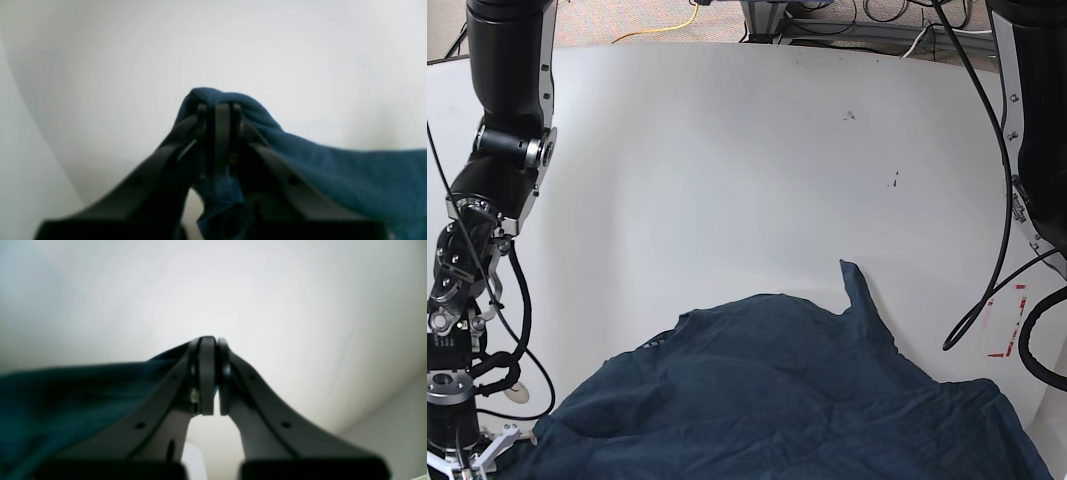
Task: Layout the t-shirt on the table in an organized manner, then fold the t-shirt properly
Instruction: 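Drag the stretched shirt across the table with both grippers, then lay it flat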
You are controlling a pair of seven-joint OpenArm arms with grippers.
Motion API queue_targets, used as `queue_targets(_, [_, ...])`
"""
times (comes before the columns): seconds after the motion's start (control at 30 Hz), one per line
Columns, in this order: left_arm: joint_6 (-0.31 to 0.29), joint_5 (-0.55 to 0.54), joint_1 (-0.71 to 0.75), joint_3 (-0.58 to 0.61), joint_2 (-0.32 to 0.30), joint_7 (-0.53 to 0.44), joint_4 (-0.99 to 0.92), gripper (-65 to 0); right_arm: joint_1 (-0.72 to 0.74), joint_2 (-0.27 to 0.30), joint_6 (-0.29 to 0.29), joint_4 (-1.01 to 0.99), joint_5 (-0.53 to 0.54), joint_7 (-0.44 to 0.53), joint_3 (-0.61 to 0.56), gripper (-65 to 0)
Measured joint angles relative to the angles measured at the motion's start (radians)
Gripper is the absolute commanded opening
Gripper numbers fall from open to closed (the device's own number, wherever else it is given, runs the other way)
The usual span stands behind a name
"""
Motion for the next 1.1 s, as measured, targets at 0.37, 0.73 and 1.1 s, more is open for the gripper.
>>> queue_targets(0.37, [0.001, -0.073, 0.172, -0.065, 0.005, 0.06, 0.017, -64.6, -0.24, -0.042, 0.0, 0.16, -0.008, -0.028, 0.049, -65.0])
queue_targets(0.73, [-0.003, -0.086, 0.396, -0.076, 0.008, 0.065, 0.105, -64.6, -0.465, -0.132, 0.007, 0.201, -0.008, -0.049, 0.15, -65.0])
queue_targets(1.1, [-0.003, -0.089, 0.671, -0.134, 0.007, 0.066, 0.15, -64.6, -0.665, -0.179, 0.01, 0.21, -0.003, -0.044, 0.147, -65.0])
